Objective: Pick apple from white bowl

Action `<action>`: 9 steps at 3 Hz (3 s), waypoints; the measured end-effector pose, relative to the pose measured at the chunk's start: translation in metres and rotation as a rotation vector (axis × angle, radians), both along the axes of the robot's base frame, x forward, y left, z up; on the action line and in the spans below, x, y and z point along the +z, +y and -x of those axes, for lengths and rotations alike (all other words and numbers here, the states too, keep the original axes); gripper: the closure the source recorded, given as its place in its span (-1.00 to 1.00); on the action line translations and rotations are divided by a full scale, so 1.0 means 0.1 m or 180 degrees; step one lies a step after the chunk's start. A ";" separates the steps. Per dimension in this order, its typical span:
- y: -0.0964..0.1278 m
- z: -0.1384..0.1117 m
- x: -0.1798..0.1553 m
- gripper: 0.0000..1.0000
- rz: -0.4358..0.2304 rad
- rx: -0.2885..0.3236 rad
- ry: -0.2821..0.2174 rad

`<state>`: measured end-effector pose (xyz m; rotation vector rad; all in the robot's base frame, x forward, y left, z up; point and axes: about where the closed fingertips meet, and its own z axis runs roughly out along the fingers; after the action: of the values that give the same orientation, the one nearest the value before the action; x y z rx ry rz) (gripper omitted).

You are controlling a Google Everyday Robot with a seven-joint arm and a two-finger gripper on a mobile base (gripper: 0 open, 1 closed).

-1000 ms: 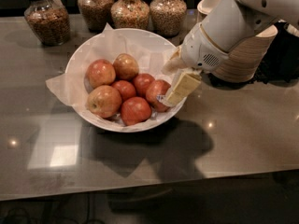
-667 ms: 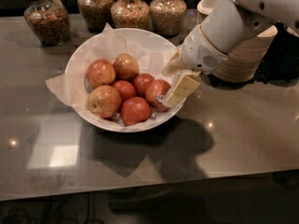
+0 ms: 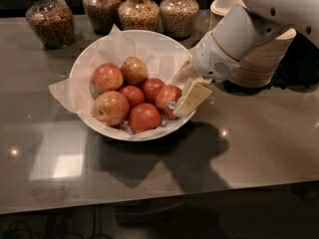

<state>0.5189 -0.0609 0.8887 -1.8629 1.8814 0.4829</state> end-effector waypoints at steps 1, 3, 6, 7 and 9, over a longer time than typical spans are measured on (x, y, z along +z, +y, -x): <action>0.04 -0.03 -0.08 -0.24 -0.0001 0.0017 0.0067; 0.11 -0.06 -0.16 0.07 0.0010 0.0065 0.0148; -0.09 0.01 0.12 1.00 -0.0469 0.0036 -0.0016; -0.30 0.07 0.45 1.00 -0.0992 0.0065 -0.0149; -0.36 -0.01 0.95 1.00 -0.1614 0.0330 -0.0222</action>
Offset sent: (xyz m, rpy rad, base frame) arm 0.0086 0.0138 -0.0218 -0.0060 0.0663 0.0273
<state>0.5196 -0.0966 0.9834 -1.6115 1.4480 0.8298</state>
